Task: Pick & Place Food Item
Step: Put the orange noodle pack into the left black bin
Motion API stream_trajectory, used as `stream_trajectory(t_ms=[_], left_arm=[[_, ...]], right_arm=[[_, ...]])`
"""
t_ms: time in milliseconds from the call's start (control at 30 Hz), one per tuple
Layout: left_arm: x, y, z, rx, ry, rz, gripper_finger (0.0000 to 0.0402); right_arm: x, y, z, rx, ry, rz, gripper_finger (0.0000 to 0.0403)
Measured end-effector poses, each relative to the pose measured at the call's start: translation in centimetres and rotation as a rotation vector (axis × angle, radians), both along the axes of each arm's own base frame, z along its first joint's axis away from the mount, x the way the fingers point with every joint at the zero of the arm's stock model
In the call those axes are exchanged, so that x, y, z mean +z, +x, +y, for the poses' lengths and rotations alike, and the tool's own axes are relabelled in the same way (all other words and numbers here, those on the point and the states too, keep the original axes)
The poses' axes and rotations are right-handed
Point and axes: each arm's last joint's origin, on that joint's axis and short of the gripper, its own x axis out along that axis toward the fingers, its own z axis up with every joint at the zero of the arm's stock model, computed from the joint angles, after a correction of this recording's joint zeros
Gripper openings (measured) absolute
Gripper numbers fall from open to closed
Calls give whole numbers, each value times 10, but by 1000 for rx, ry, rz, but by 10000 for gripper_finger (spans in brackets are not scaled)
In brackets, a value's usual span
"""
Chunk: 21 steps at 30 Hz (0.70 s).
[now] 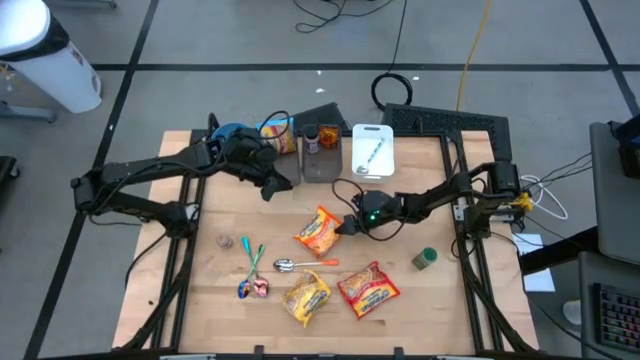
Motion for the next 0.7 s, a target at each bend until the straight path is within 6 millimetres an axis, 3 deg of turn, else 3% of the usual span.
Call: stream_trajectory(t_ms=[700], left_arm=[[0, 0, 0, 0, 0, 0, 127]], right_arm=[[-2, -1, 0, -6, -5, 21, 65]])
